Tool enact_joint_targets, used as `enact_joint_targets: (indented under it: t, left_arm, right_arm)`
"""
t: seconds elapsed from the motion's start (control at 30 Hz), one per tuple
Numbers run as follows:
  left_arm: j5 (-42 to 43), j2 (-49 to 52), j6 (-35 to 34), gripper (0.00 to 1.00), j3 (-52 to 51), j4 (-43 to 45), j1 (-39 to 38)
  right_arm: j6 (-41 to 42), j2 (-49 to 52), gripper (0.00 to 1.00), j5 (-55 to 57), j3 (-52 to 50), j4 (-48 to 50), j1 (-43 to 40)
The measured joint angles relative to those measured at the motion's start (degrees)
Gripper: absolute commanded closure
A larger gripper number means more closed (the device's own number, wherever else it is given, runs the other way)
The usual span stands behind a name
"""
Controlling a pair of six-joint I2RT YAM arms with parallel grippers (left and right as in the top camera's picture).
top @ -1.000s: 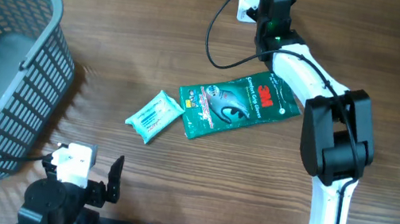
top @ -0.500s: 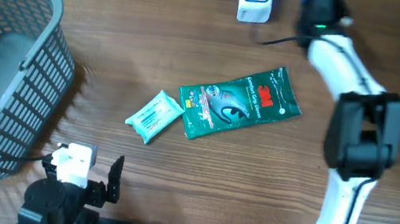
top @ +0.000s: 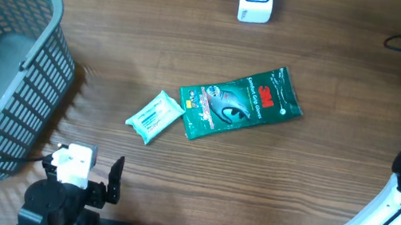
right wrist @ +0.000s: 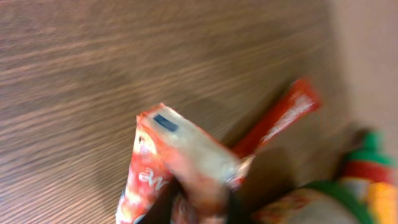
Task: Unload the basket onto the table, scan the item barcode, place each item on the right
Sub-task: 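Carry the snack pack to the right side and release it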
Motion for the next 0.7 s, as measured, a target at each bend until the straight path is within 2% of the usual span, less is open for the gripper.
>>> enact_joint_targets:
  t: [0.1,0.17,0.4,0.53,0.7]
  left_arm:
    - [0.0,0.0,0.0,0.0,0.0,0.0,0.0]
    - [0.0,0.0,0.0,0.0,0.0,0.0,0.0]
    - [0.0,0.0,0.0,0.0,0.0,0.0,0.0]
    - [0.0,0.0,0.0,0.0,0.0,0.0,0.0]
    - [0.0,0.0,0.0,0.0,0.0,0.0,0.0]
  right_arm:
    - [6.2,-0.6,0.0,-7.9,0.5,-4.3,0.4]
    - [10.4,-4.6,0.0,-13.8,0.6,-7.5,0.9]
    - [24.7,-31.5,0.0,-34.5,4.8,-18.7,7.3]
    - [28.5,-33.7,0.0,-51.8,4.3,-23.9,18.6]
    - [31.6,-30.0,0.0,-59.6,-6.0,-23.7,37.3]
